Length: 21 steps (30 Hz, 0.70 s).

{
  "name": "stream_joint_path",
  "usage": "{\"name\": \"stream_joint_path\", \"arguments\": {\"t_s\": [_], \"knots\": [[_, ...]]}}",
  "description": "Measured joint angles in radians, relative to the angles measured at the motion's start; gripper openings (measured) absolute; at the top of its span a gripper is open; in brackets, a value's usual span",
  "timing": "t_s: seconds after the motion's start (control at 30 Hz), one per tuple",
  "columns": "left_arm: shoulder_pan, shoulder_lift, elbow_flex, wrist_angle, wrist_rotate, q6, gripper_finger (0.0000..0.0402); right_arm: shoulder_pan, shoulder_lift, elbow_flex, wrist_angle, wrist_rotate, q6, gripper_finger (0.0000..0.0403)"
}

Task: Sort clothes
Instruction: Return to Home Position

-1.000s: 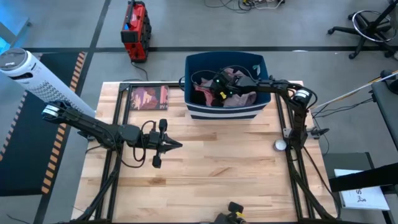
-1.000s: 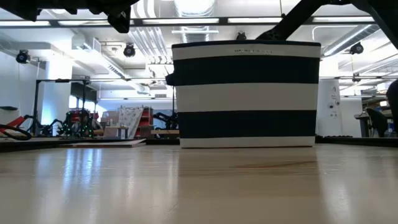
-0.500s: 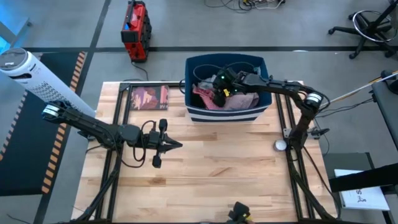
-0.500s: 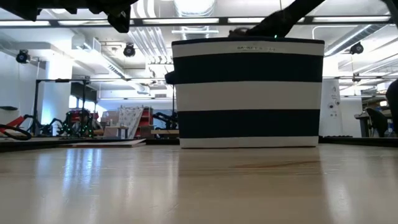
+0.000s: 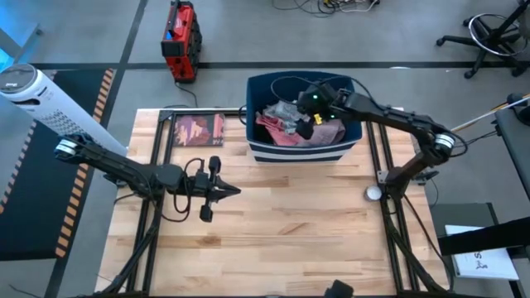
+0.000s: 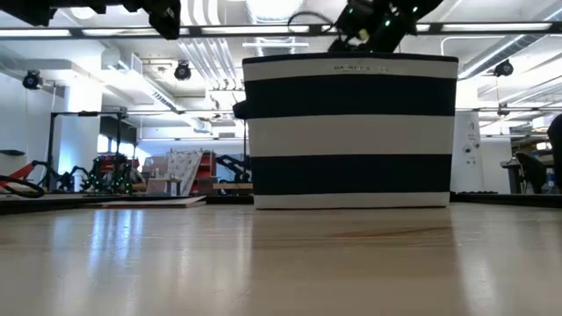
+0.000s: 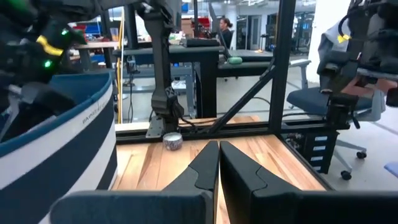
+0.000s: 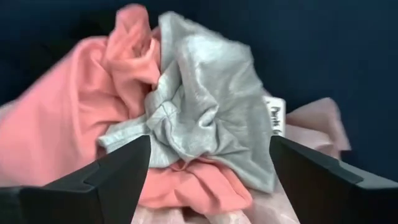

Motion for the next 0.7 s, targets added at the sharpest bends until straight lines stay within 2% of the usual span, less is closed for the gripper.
{"name": "stream_joint_path", "arguments": {"t_s": [0.4,0.7], "knots": [[0.0,-0.134,0.0,-0.098,-0.005,0.016,0.0,0.008,-0.225,0.0,-0.049,0.001,-0.045,0.0292],[0.0,-0.268,0.0,-0.245,-0.053,0.027,0.0,0.019,-0.386,-0.024,-0.13,0.001,-0.066,0.0239]]}}
